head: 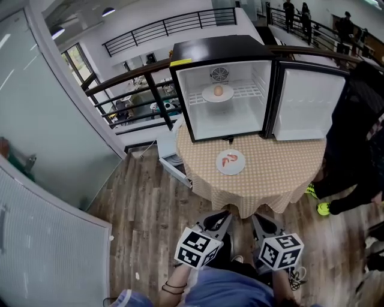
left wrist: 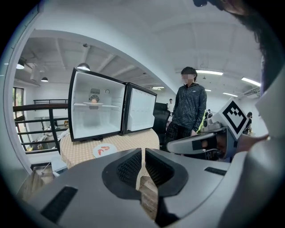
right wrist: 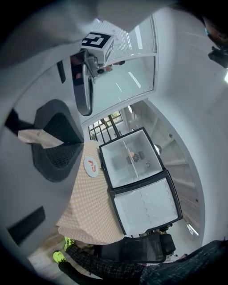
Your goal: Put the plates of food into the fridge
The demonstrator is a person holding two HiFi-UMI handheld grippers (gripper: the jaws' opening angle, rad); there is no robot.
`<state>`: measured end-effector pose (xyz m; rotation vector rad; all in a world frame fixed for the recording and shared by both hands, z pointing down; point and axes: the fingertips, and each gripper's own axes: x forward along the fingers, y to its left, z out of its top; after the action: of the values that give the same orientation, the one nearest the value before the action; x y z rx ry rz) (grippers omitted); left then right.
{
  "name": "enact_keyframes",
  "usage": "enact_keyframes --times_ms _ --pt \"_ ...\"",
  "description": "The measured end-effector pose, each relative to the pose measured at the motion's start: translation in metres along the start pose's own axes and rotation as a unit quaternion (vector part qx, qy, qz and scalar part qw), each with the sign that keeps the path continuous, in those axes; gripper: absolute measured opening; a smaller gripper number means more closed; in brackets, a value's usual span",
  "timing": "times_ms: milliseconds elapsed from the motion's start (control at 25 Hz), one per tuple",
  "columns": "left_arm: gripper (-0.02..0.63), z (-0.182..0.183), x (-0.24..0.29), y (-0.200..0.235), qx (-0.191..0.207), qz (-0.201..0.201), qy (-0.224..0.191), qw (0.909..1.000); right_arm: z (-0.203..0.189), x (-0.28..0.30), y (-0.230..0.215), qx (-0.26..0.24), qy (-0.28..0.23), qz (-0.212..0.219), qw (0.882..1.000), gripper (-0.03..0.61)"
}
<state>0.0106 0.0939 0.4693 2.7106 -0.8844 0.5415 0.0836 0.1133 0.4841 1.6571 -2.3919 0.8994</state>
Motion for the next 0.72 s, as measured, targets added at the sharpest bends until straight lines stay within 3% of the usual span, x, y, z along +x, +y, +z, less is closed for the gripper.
enact_keyframes --times_ms 360,720 --pt "0.018 -0.006 0.027 0.071 -0.031 0.034 0.008 0.9989 0.010 0.040 -0.032 0.021 0.017 -0.010 1.000 0.015" --pt "0.020 -0.006 0.074 0.155 -0.046 0.044 0.036 0.9973 0.033 0.125 -0.073 0.043 0.050 -0.014 0.998 0.017"
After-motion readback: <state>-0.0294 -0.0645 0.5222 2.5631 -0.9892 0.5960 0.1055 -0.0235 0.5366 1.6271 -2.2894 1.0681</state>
